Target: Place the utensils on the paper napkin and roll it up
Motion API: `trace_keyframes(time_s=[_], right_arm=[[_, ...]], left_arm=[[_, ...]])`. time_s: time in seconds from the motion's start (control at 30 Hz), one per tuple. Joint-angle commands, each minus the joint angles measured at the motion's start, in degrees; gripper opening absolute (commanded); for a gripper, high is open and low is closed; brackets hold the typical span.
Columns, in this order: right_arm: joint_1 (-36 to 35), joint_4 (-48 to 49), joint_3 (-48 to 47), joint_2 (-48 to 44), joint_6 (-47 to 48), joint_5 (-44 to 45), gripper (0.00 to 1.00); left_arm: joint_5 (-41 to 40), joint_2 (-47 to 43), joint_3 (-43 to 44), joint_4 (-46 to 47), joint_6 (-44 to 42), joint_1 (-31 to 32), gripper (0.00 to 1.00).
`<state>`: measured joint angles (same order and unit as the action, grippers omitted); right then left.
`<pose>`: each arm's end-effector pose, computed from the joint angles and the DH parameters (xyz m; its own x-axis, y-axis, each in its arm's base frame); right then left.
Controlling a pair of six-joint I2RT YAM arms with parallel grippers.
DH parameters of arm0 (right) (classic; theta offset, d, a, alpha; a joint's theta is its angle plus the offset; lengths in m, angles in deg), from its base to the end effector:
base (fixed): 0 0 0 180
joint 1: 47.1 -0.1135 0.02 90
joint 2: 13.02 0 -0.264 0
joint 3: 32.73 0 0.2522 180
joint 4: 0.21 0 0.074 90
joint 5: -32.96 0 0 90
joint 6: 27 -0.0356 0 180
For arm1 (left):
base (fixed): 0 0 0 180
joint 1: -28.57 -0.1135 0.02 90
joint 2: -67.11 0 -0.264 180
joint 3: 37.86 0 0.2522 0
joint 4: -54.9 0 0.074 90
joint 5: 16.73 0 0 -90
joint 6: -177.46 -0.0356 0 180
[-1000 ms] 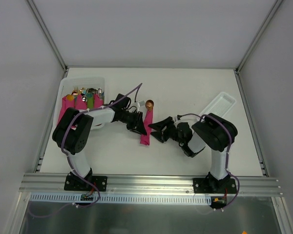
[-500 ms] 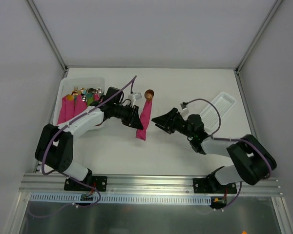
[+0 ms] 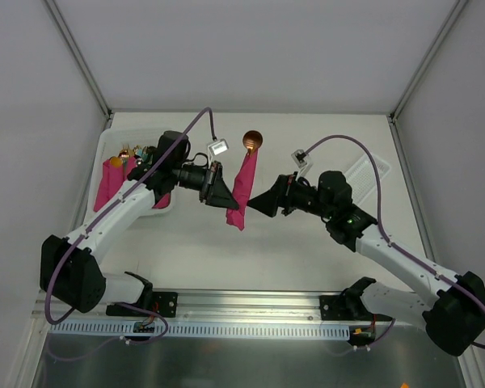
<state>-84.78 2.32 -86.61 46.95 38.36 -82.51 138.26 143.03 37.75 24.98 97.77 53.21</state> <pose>0.1842 0.1616 0.3087 -0.4164 0.1540 -0.8961 -0.7899 0.4268 0.4404 0.2455 -0.1481 0.3234 -0.6092 0.1962 -0.7684 0.7917 0.0945 -0.6035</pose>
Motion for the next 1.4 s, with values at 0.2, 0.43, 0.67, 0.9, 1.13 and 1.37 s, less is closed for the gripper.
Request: trace_keyframes(time_s=[0.2, 0.43, 0.67, 0.9, 1.13, 1.37], right_arm=[[-2.4, 3.4, -2.1, 2.5, -1.4, -5.1, 0.95], [-3.0, 13.0, 0.0, 3.7, -8.0, -7.4, 0.95], [-2.8, 13.7, 1.0, 0.0, -8.8, -7.3, 0.95], [-0.2, 11.7, 0.9, -4.3, -9.1, -8.4, 0.95], [-0.8, 12.3, -0.8, 0.2, -10.5, -8.9, 0.95], [-2.1, 19.5, -2.3, 5.5, -13.9, -8.7, 0.95]], left_arm=[[7.8, -4.6, 2.4, 4.2, 4.7, 0.5, 0.00], [7.4, -5.0, 1.3, 6.3, 6.4, 0.8, 0.00], [7.2, -4.7, 0.7, 6.8, 6.3, 0.8, 0.00], [6.6, -4.0, 0.5, 7.1, 6.4, 0.8, 0.00], [7.7, -3.6, 1.9, 7.9, 7.8, 0.9, 0.00], [8.1, -3.5, 1.8, 8.9, 8.8, 1.8, 0.00]])
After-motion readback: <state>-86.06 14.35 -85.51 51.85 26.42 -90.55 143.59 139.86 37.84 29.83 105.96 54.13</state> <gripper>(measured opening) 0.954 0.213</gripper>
